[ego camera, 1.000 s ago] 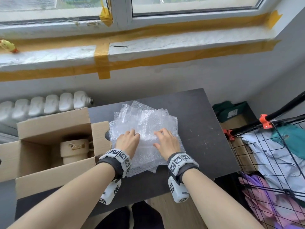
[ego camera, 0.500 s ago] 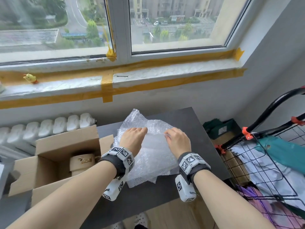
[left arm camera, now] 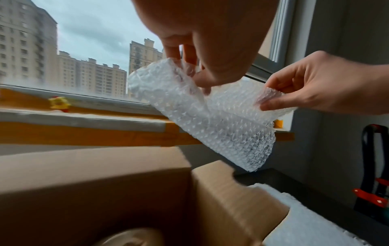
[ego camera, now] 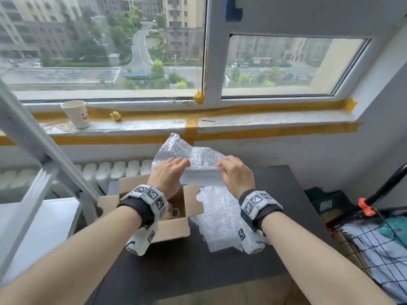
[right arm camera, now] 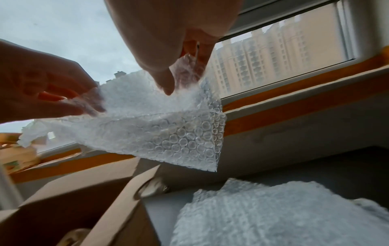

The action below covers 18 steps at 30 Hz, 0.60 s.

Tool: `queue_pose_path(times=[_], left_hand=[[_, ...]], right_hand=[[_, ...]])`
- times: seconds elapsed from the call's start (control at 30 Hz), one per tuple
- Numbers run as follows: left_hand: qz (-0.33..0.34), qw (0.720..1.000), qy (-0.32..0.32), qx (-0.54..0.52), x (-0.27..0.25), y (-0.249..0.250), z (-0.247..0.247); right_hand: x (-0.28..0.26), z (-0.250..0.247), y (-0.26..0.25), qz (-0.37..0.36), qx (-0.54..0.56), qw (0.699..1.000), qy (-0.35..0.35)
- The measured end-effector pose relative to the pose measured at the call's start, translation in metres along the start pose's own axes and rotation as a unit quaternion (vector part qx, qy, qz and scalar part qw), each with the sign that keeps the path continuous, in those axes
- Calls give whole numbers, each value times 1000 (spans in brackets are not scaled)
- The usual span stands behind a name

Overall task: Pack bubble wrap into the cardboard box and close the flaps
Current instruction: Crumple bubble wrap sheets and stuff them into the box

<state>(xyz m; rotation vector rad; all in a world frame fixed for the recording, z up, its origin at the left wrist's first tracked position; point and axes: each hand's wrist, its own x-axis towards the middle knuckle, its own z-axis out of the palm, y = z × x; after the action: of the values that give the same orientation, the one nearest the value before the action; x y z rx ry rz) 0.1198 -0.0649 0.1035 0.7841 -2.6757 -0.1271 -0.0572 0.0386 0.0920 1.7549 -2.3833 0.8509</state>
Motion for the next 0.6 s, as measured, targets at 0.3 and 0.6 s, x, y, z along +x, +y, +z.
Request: queue_pose_path(times=[0.3, 0.6], left_hand=[[-37, 998, 19, 38, -94, -67, -12], [-107, 985, -137, 21, -142, -98, 13]], right_hand=[[-7, 64, -70, -123, 19, 989, -75], [-15, 100, -99, -139, -86, 928, -336]])
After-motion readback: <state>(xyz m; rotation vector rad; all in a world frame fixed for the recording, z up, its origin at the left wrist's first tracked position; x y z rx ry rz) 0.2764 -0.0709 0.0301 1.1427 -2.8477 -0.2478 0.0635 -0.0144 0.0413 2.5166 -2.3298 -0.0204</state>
